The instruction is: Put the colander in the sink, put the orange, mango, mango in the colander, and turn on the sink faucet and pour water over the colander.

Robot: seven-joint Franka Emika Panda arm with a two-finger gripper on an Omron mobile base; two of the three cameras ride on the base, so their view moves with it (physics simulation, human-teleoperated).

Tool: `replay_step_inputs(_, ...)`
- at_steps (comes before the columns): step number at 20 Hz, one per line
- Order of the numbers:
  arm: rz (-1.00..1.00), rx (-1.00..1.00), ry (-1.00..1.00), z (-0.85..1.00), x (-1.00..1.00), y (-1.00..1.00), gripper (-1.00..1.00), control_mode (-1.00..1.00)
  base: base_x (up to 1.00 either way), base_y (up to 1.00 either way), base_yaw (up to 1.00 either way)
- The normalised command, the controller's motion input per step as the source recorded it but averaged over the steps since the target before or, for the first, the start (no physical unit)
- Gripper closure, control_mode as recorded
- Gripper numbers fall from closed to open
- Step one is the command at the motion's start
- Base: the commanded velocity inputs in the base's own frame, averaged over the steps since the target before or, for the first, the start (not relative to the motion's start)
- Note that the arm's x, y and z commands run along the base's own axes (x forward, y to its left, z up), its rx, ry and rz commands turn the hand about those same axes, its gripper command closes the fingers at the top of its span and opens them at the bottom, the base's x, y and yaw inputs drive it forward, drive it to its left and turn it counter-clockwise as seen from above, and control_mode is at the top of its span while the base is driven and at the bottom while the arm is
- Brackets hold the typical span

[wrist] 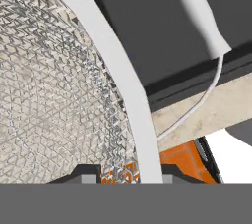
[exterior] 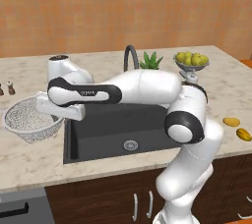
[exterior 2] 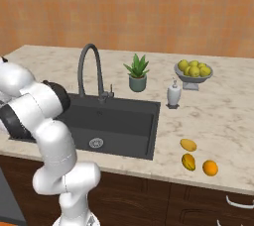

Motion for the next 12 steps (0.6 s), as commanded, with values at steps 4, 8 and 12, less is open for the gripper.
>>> replay_step_inputs(4,0.00,0.15,0.00,0.23,-0.49,-0.85,1.00,-1.00,0.00,0.00,0.00)
replay_step_inputs(8,0.00,0.13,0.00,0.16,-0.43,-0.85,1.00,-1.00,0.00,0.00,0.00)
replay_step_inputs(12,0.00,0.13,0.00,0.17,-0.45,-0.86,1.00,-1.00,0.00,0.00,0.00)
